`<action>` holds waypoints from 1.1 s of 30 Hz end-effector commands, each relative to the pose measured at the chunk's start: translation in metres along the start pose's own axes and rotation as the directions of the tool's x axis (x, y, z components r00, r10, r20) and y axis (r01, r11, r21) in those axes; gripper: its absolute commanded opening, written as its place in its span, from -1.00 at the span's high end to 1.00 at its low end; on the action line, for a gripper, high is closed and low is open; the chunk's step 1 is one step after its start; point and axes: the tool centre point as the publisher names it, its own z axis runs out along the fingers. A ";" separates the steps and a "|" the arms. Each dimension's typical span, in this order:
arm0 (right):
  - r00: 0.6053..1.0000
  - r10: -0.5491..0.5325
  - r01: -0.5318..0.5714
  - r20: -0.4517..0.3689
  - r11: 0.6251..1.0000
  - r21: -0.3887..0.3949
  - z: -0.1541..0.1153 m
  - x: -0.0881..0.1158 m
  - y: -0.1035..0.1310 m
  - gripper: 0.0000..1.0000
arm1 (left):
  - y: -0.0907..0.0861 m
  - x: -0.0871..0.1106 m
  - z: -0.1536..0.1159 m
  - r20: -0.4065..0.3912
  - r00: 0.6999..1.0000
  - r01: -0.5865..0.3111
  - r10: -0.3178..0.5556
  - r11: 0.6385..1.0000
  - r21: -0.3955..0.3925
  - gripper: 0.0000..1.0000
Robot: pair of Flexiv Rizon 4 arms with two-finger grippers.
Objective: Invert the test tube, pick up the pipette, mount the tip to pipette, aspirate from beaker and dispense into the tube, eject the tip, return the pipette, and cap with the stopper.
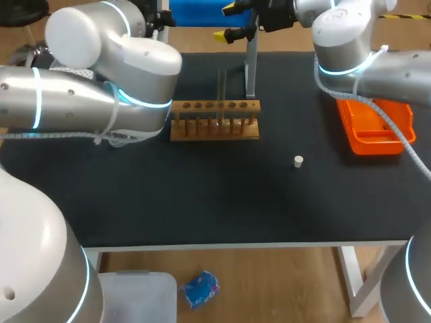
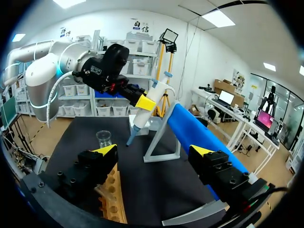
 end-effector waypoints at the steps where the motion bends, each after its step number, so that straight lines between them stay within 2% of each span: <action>1: 1.000 0.000 0.000 -0.003 1.000 0.002 0.000 -0.001 0.000 -1.00 | -0.004 0.002 0.013 0.105 0.994 0.014 -0.009 0.999 -0.047 1.00; 11: 1.000 0.000 0.000 -0.003 1.000 0.002 0.000 -0.001 0.000 -1.00 | -0.001 -0.008 0.030 0.163 0.986 0.047 -0.035 0.996 -0.074 1.00; 33: 1.000 0.000 0.000 -0.003 1.000 0.002 0.000 -0.001 0.000 -1.00 | 0.004 -0.018 0.048 0.190 0.981 0.071 -0.051 0.992 -0.103 1.00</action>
